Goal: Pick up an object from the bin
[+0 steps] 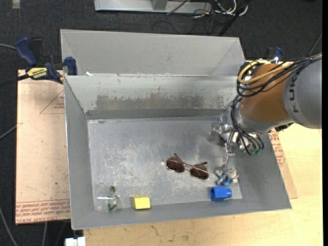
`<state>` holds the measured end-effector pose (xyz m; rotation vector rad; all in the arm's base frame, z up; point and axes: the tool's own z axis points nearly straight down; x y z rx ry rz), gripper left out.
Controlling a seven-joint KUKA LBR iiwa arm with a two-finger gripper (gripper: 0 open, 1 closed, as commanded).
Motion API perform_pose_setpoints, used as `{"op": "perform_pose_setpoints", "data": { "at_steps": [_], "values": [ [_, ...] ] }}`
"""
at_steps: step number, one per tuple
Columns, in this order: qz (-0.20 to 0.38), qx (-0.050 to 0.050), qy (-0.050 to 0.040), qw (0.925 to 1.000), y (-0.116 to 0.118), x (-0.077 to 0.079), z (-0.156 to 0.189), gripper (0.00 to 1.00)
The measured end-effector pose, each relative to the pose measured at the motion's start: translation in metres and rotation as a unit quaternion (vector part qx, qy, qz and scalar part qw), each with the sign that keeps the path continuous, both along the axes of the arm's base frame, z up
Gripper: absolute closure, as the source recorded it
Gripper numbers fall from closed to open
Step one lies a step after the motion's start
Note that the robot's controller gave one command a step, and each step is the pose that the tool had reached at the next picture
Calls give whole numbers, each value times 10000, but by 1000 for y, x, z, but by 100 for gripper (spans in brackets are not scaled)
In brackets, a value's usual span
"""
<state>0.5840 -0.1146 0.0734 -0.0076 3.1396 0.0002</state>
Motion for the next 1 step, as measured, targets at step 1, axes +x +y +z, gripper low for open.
{"op": "perform_pose_setpoints", "data": {
  "at_steps": [1],
  "values": [
    [-47,19,-5,10000,-1,20,-2,0]
  ]
}}
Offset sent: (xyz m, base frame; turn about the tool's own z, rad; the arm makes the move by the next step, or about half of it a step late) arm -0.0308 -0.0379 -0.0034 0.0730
